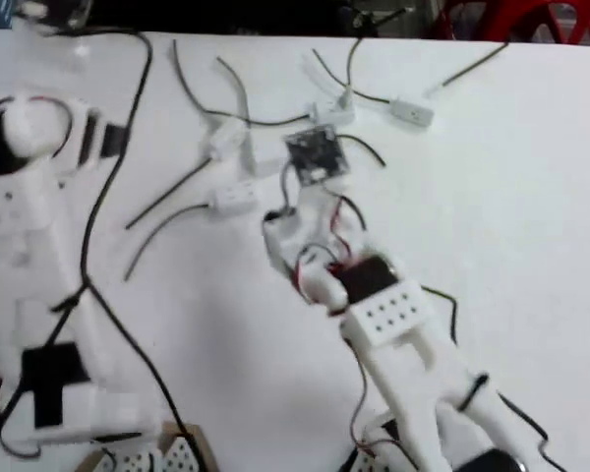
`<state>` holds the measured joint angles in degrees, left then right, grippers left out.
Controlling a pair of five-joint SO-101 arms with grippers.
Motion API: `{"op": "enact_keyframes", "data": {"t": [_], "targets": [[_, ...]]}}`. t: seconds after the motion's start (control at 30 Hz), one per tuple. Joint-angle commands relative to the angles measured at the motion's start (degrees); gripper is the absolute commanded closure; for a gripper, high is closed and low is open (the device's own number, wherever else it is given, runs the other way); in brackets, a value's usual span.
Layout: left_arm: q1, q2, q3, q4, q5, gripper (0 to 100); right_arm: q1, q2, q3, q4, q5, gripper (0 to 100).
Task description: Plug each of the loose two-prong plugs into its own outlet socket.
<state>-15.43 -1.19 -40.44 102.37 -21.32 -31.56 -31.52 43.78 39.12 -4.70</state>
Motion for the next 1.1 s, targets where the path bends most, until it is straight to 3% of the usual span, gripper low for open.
{"op": "enact_keyframes", "data": {"t": [0.0,0.2,0.47,0.77,1.07], "targets": [[-6.5,-11.7,12.9,-2.7,0.6,74,-1.3,8.7,-8.0,-4.8,1.8,98.1],[-12.2,-18.3,29.7,-11.5,2.5,74,-1.2,26.1,-19.0,-10.1,1.8,98.1],[-12.3,-26.2,47.0,-19.4,2.9,74,0.5,42.8,-29.9,-15.3,1.8,98.1],[-12.3,-32.0,61.5,-26.8,3.0,74,2.7,50.1,-36.2,-15.2,1.8,98.1],[-12.4,-33.9,64.4,-27.7,3.0,74,2.4,50.5,-36.3,-9.8,1.8,98.2]]}}
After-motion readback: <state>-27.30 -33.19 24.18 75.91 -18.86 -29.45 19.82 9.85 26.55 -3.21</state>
